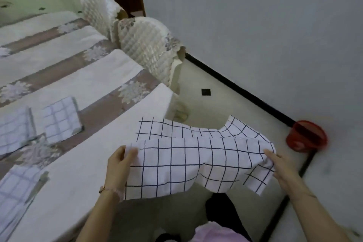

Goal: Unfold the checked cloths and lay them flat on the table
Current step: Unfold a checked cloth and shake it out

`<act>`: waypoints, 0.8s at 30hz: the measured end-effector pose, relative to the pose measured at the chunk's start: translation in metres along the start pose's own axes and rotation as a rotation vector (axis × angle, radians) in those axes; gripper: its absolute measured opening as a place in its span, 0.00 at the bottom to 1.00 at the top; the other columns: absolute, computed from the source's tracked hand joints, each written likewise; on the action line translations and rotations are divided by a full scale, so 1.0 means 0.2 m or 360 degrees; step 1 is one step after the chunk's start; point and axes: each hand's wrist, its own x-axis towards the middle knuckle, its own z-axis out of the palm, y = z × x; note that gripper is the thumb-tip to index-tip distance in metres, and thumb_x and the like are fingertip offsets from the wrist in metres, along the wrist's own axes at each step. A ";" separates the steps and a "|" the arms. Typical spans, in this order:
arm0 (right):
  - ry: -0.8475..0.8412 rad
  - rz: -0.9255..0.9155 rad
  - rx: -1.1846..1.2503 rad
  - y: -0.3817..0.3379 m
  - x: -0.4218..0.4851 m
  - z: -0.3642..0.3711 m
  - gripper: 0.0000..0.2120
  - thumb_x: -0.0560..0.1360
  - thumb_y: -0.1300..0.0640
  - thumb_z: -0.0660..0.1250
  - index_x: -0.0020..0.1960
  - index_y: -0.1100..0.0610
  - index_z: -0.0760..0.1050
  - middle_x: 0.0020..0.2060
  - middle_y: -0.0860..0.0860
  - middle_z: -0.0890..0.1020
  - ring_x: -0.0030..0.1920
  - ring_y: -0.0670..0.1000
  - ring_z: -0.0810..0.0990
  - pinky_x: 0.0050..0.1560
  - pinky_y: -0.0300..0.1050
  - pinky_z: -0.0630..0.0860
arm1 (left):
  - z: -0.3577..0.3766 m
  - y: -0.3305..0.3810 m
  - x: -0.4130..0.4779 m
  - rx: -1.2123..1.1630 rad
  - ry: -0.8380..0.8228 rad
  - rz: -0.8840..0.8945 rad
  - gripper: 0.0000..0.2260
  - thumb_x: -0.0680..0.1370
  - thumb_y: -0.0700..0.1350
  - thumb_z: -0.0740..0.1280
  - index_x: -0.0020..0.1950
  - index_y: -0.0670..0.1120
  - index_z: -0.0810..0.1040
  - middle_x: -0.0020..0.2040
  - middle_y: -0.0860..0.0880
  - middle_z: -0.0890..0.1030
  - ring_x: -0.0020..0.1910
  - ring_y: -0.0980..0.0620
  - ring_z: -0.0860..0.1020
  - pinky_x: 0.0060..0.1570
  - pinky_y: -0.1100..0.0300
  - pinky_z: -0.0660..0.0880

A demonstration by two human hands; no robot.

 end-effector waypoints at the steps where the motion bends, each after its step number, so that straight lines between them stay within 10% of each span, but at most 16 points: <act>1: 0.0035 0.0003 0.0013 0.02 0.04 -0.06 0.06 0.75 0.53 0.67 0.40 0.53 0.75 0.42 0.54 0.79 0.40 0.51 0.75 0.45 0.48 0.71 | 0.09 0.02 0.03 0.0019 -0.0043 0.0000 0.13 0.78 0.48 0.64 0.47 0.37 0.76 0.46 0.35 0.78 0.41 0.47 0.72 0.39 0.55 0.69; 10: 0.0147 0.0082 0.0104 -0.07 0.53 -0.52 0.05 0.76 0.60 0.65 0.44 0.57 0.79 0.27 0.46 0.84 0.29 0.45 0.82 0.39 0.43 0.78 | 0.97 0.24 0.29 0.0121 -0.0232 -0.0127 0.14 0.67 0.54 0.64 0.45 0.47 0.79 0.45 0.46 0.80 0.46 0.46 0.75 0.45 0.52 0.72; 24: 0.0201 -0.0061 0.0089 -0.88 1.52 -0.58 0.06 0.75 0.58 0.66 0.49 0.59 0.79 0.44 0.59 0.82 0.47 0.59 0.80 0.54 0.55 0.76 | 1.70 0.78 1.18 0.0035 -0.0190 0.0027 0.06 0.78 0.44 0.64 0.48 0.42 0.77 0.42 0.46 0.77 0.39 0.50 0.73 0.38 0.58 0.69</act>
